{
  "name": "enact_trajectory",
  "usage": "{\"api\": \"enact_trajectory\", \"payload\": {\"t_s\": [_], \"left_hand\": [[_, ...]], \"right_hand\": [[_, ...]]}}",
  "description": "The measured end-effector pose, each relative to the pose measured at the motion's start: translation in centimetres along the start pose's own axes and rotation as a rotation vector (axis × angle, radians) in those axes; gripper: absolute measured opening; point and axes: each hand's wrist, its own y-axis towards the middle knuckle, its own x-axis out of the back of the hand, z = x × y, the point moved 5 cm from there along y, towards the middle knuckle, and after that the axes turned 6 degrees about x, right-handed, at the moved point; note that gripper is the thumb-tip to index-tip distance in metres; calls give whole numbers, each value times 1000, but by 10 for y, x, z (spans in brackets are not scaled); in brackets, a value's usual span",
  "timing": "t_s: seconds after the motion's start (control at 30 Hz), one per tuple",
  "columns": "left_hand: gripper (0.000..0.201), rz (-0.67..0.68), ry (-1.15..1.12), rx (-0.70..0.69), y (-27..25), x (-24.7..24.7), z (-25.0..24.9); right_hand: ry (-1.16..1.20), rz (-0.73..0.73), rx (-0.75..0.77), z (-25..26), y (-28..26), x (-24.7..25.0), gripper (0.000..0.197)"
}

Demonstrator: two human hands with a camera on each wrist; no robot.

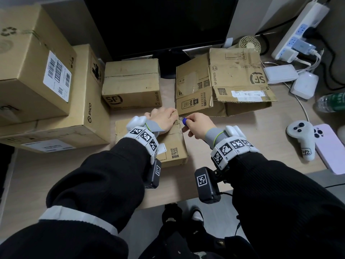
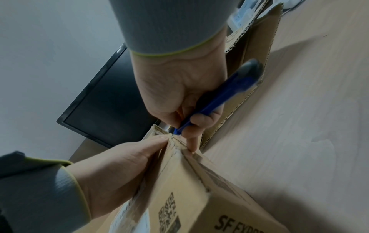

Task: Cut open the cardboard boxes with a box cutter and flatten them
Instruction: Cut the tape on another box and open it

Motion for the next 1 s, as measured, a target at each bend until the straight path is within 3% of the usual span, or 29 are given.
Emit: {"api": "enact_trajectory", "payload": {"t_s": [0.37,0.63,0.77,1.0], "left_hand": [[39,0,32,12,-1,0,-1],[39,34,79,33,-3,-2,-2],[41,18,90,42,-3,-3,-1],[41,7,101,49,-5,-2,-3]], "right_hand": [[-79,126,33,-1,-5,2,30],[20,167,48,-11,-13,3,24],[-13,283,54,-15,-26,-1,24],[21,295,57,-23,-39,-6,26]]}}
